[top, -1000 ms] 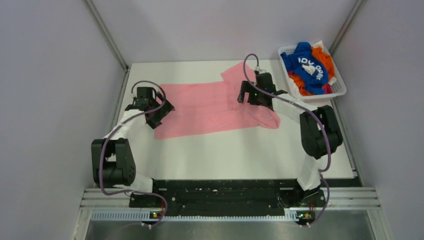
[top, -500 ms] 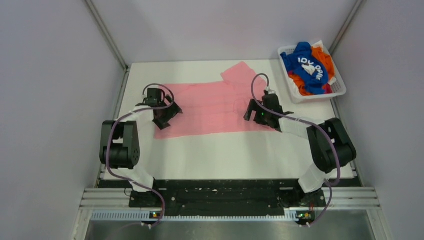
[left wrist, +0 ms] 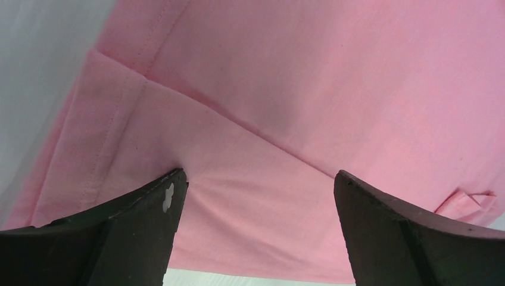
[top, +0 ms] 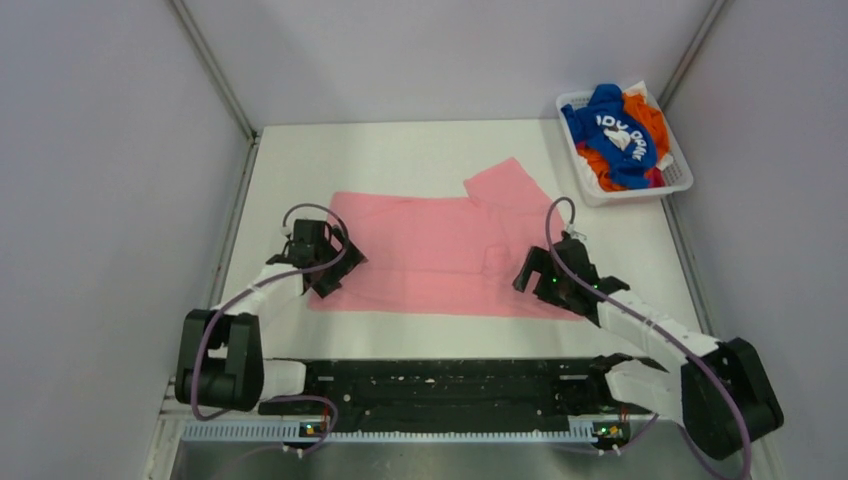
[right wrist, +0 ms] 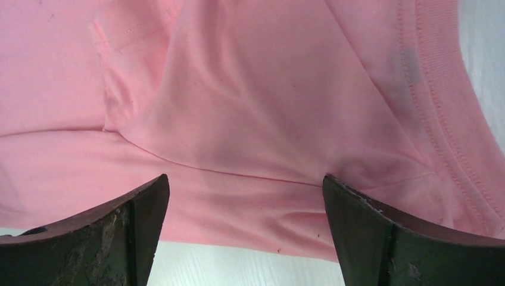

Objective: Fold and stack the t-shirts
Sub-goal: Fold the flattened tshirt in 1/3 of the way

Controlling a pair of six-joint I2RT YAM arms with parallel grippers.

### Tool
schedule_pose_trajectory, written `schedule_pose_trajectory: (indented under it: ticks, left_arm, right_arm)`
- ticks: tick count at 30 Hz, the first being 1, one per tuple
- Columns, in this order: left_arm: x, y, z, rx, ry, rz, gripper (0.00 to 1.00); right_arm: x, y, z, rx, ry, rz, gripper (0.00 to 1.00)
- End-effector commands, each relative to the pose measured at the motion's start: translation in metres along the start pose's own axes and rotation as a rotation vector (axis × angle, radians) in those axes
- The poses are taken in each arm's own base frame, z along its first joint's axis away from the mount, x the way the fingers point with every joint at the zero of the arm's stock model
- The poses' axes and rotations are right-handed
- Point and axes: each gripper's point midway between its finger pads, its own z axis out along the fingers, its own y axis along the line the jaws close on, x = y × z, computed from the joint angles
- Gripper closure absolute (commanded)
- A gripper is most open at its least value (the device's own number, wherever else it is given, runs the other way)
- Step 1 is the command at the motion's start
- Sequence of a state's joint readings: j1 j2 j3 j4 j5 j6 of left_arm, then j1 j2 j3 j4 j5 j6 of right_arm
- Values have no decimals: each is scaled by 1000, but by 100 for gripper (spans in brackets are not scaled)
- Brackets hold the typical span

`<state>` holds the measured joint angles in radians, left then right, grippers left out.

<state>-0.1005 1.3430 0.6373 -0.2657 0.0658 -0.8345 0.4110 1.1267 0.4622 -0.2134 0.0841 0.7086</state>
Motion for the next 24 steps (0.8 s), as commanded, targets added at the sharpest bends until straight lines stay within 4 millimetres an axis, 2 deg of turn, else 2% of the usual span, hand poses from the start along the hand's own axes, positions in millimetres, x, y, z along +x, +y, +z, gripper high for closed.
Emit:
schedule_pose_trajectory:
  ticks: [1, 6, 10, 13, 17, 21, 24]
  left_arm:
    - [64, 69, -13, -205, 140, -19, 1]
    - [72, 72, -26, -201, 132, -23, 1]
    - [68, 66, -34, -175, 111, -22, 1]
    - [61, 56, -44, -147, 93, -21, 1]
    - [50, 43, -56, -104, 55, -14, 1]
    - [17, 24, -66, -84, -48, 24, 1]
    - [-17, 4, -66, -81, -141, 44, 1]
  right_arm:
    - [44, -42, -25, 129, 104, 43, 1]
    - [49, -37, -38, 60, 64, 83, 1]
    - [35, -32, -45, 34, 7, 64, 1]
    - [13, -21, -49, 13, -53, 24, 1]
    - [-20, 7, -54, -67, -149, 18, 1]
    - [-61, 37, -61, -148, -276, 30, 1]
    - [-96, 52, -65, -157, -383, 15, 1]
